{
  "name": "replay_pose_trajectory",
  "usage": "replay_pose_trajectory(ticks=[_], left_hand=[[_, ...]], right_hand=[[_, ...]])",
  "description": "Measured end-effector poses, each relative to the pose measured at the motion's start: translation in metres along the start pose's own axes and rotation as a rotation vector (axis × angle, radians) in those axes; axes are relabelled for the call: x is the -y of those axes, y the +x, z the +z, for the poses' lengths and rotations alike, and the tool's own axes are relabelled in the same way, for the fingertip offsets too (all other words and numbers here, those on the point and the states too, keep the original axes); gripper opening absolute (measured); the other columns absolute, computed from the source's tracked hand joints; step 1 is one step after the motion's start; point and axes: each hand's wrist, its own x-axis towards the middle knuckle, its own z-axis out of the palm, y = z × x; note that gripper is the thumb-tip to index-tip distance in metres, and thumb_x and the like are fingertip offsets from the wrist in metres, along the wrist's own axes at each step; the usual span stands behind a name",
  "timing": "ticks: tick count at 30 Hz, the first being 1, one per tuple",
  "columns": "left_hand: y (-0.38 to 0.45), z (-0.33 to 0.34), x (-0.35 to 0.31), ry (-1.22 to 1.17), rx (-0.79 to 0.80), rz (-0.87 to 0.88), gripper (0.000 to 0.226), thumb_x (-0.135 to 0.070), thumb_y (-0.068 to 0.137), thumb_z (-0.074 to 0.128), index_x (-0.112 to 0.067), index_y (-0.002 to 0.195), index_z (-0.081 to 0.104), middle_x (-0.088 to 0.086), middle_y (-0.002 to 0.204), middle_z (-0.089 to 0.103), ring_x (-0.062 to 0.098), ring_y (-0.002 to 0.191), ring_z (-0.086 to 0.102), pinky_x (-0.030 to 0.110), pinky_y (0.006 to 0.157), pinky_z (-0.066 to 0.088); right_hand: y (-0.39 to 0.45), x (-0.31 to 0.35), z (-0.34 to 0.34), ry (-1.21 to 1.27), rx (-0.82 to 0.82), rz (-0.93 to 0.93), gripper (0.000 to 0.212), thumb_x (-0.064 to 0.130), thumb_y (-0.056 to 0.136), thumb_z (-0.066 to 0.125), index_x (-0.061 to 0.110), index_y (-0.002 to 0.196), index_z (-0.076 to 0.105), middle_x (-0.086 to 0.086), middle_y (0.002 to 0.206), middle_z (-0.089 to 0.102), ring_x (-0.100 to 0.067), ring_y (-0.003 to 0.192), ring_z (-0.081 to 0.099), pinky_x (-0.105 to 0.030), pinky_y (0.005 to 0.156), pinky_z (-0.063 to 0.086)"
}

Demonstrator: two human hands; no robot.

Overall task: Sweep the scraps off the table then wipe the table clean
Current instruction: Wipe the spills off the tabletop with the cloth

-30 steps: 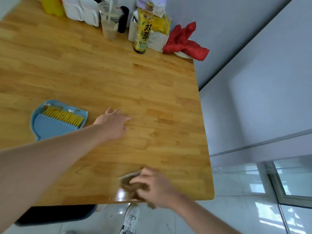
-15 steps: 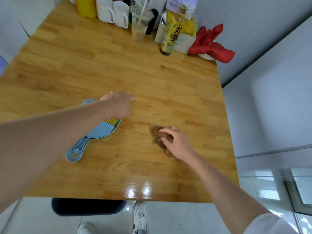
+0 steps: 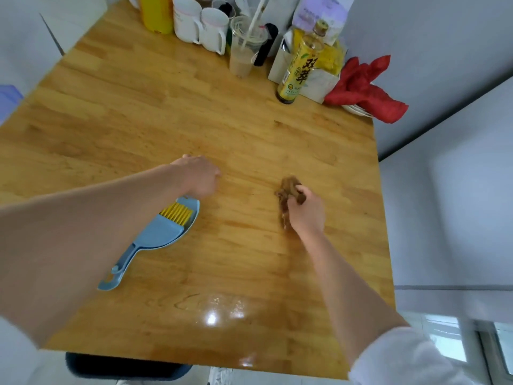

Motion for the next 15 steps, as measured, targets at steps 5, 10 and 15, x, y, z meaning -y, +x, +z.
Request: replay_pose_trajectory(ticks=[5,10,15], left_hand=[[0.006,-0.015,-0.008,-0.014,0.103,-0.058,0.048,-0.019,0.11,0.017,-0.017,0.157,0.028,0.02,0.162,0.019,0.044,0.147,0.016,0.055,0.117,0.019],[0.009,-0.007,-0.004,-0.007,0.133,-0.072,0.048,-0.024,0.109,0.021,-0.02,0.156,0.031,0.015,0.164,0.016,0.044,0.148,0.013,0.057,0.119,0.014],[0.011,-0.003,-0.003,-0.038,0.107,-0.074,0.049,-0.024,0.108,0.025,-0.021,0.156,0.032,0.014,0.164,0.016,0.044,0.148,0.013,0.056,0.118,0.016]], right_hand=[[-0.079,0.024,0.057,-0.032,0.239,-0.535,0.033,0.037,0.09,0.055,0.039,0.122,0.061,0.017,0.096,0.052,-0.001,0.079,0.054,-0.023,0.064,0.043],[-0.034,0.011,0.016,-0.118,0.405,-0.633,0.03,0.034,0.087,0.058,0.039,0.116,0.066,0.012,0.095,0.054,-0.007,0.082,0.06,-0.025,0.07,0.044],[0.004,0.046,0.036,-0.06,-0.069,-0.203,0.033,0.031,0.101,0.05,0.03,0.133,0.057,-0.007,0.124,0.057,-0.029,0.104,0.061,-0.029,0.08,0.048]])
